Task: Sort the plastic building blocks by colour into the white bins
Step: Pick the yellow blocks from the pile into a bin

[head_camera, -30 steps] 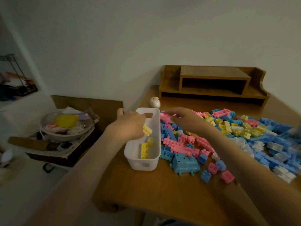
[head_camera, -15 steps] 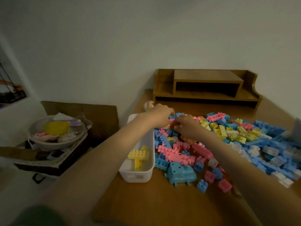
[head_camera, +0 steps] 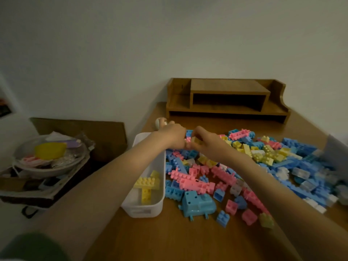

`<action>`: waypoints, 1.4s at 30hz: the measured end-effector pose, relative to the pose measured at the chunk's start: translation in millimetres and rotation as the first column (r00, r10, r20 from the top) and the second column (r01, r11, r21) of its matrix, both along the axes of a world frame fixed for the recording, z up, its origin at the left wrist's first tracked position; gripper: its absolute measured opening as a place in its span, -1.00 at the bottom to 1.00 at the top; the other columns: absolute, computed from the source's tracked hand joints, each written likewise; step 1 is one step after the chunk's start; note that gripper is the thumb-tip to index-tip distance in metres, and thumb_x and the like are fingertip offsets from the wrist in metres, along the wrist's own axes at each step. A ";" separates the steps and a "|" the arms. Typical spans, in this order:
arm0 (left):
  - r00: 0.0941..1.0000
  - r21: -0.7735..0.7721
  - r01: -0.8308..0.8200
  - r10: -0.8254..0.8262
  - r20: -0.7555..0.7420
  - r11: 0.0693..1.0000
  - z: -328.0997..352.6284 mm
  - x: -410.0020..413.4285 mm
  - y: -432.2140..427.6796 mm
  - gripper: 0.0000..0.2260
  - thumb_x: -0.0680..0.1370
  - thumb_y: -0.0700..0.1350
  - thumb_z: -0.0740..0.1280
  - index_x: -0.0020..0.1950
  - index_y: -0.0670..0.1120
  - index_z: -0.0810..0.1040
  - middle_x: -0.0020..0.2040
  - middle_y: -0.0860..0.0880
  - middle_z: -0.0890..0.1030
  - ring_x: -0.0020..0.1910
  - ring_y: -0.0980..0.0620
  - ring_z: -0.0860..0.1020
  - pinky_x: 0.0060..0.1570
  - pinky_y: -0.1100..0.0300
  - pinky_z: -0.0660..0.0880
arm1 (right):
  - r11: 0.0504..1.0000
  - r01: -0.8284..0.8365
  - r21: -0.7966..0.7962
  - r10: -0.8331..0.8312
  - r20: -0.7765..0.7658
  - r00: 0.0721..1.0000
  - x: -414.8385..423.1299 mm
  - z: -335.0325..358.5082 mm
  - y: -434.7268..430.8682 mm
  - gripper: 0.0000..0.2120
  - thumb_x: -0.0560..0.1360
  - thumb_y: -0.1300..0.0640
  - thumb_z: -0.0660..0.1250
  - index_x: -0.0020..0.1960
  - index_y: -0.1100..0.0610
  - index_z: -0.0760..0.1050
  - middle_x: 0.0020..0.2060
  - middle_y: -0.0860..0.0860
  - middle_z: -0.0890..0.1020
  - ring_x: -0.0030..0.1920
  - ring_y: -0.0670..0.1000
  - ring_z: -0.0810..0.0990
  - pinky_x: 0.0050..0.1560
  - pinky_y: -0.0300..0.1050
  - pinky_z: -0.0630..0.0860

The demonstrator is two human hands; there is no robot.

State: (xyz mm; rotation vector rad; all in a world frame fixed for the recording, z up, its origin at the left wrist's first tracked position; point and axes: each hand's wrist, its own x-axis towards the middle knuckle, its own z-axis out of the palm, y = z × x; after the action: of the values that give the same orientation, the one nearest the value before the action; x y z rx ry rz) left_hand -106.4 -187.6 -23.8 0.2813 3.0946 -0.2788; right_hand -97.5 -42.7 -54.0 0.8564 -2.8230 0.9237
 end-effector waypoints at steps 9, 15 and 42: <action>0.985 0.369 -0.011 0.074 -0.158 0.929 18.8 51.1 -34.9 -0.89 0.50 0.01 0.28 -0.04 0.03 0.43 0.01 0.04 0.56 0.12 0.05 0.47 0.26 0.06 0.11 | 0.931 -0.128 0.342 0.104 0.087 0.991 6.7 -9.1 -20.1 -0.89 0.49 0.11 0.31 0.01 0.00 0.47 -0.08 -0.11 0.49 -0.04 -0.06 0.49 -0.02 -0.16 0.48; 0.991 0.460 -0.065 0.111 -0.074 0.885 23.2 91.4 -64.7 -0.89 0.55 0.06 0.25 0.02 0.09 0.50 0.03 0.13 0.57 0.13 0.11 0.48 0.15 0.15 0.20 | 0.946 0.011 0.325 -0.016 0.014 1.000 10.5 -13.9 -19.2 -0.89 0.50 0.15 0.28 -0.01 0.00 0.51 -0.02 -0.04 0.59 -0.04 -0.02 0.54 0.02 -0.08 0.54; 0.977 0.404 -0.184 0.211 -0.024 0.896 21.0 117.5 -38.3 -0.49 0.61 -0.23 0.09 0.53 0.03 0.03 0.30 -0.07 0.47 0.39 -0.06 0.31 0.43 -0.16 -0.15 | 0.983 0.134 -0.128 -0.124 0.085 0.989 61.1 44.9 -15.7 -0.85 0.53 0.02 0.27 0.01 0.08 0.49 -0.12 -0.05 0.58 -0.17 -0.08 0.53 -0.24 -0.26 0.46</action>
State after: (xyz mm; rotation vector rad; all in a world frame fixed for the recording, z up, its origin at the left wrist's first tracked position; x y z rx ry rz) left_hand 11.2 -225.9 -2.8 -0.0435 3.1849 0.3636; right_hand -36.4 -58.4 -9.1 0.6270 -2.8011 1.1333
